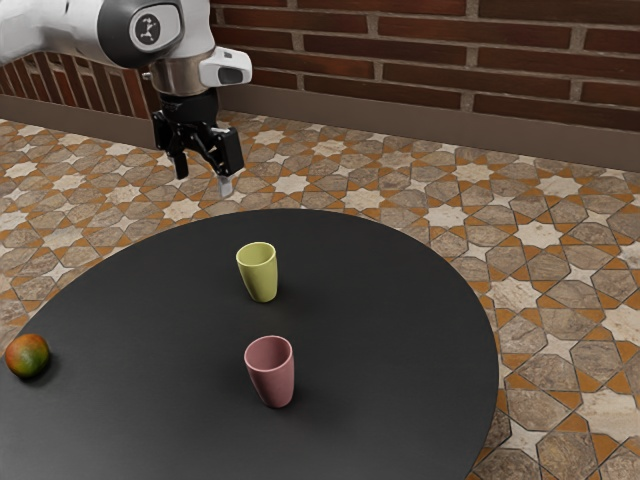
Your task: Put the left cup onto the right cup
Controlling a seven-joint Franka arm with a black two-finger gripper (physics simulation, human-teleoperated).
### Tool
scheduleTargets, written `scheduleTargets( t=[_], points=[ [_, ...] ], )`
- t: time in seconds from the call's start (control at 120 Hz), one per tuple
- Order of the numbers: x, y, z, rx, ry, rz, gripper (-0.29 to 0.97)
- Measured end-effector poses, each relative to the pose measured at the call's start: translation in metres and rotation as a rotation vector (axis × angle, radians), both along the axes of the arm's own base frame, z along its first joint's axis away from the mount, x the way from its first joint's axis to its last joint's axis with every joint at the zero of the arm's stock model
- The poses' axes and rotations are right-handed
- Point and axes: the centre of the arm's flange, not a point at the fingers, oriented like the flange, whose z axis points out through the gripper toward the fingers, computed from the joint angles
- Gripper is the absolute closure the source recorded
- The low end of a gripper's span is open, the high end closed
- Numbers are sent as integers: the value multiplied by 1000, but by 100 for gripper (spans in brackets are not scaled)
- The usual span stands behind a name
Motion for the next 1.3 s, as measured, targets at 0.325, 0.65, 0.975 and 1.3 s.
scheduleTargets(
  t=[0.325,0.65,0.975,1.3],
  points=[
    [15,-2,-19,5,-2,-5,0],
    [48,18,-81,-14,49,48,2],
    [77,29,-143,-37,75,87,15],
    [109,30,-186,-30,50,78,24]
  ],
)
